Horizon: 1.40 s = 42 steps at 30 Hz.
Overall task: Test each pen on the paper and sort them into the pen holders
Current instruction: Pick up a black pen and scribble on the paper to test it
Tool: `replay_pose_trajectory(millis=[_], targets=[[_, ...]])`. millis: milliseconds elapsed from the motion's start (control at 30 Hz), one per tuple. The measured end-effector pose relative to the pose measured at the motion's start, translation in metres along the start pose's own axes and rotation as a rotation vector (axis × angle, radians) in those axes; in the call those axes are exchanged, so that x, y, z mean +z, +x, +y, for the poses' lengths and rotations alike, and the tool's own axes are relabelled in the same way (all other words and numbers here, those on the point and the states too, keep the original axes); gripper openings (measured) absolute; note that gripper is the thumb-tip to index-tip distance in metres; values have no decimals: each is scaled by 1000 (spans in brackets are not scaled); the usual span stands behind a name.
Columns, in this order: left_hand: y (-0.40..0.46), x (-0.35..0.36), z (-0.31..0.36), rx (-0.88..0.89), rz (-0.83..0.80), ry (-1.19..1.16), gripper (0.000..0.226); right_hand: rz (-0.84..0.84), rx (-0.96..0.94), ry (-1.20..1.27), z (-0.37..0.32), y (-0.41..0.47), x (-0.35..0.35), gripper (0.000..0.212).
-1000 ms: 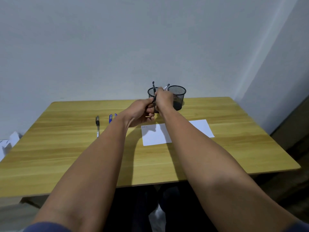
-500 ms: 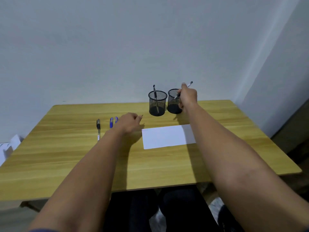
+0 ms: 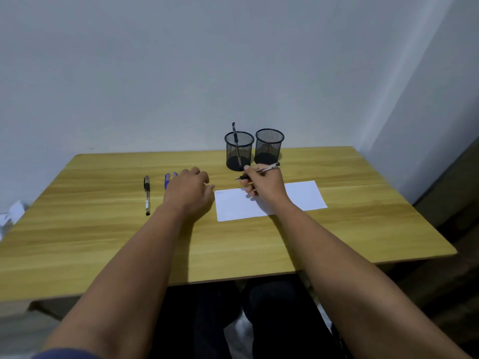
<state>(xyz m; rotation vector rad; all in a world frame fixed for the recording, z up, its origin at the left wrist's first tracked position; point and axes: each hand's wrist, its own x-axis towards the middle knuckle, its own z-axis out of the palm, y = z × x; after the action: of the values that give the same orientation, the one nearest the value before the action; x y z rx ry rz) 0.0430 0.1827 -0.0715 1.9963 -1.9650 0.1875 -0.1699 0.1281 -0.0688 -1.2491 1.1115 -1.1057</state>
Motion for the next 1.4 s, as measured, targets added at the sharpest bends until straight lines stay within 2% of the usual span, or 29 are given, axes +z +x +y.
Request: replay_pose_trajectory(millis=[100,200,333,433,567,667,800,933,1167,1333,1400], targets=[[-11,11,-1,143,-66,4,52,-16,20,21,12,-4,9,25],[-22,23,-5,122,-137,11,63,-8,37,52,22,-1,14,28],[-28,33,-7,102,-143,13,72,-6,48,14,27,5,17,27],[-24,35,-6,98,-157,40,69,-12,47,-15,26,8,20,24],[-23,35,-7,100,-135,33,68,-10,-63,-81,17,9,23,31],[-25,38,-8,86,-109,11,64,-31,-96,-89,19,9,25,27],[-26,37,-8,128,-44,-56,54,-89,-44,-29,30,9,31,25],[-26,34,-5,181,11,-138,40,-44,-116,10,32,7,32,35],[-27,30,-2,187,37,-251,42,-31,-185,-116,23,6,32,37],[-28,31,-3,140,25,-350,44,-11,-192,-117,22,6,32,36],[-27,32,-4,134,29,-320,46,1,-197,-112,22,6,31,34]])
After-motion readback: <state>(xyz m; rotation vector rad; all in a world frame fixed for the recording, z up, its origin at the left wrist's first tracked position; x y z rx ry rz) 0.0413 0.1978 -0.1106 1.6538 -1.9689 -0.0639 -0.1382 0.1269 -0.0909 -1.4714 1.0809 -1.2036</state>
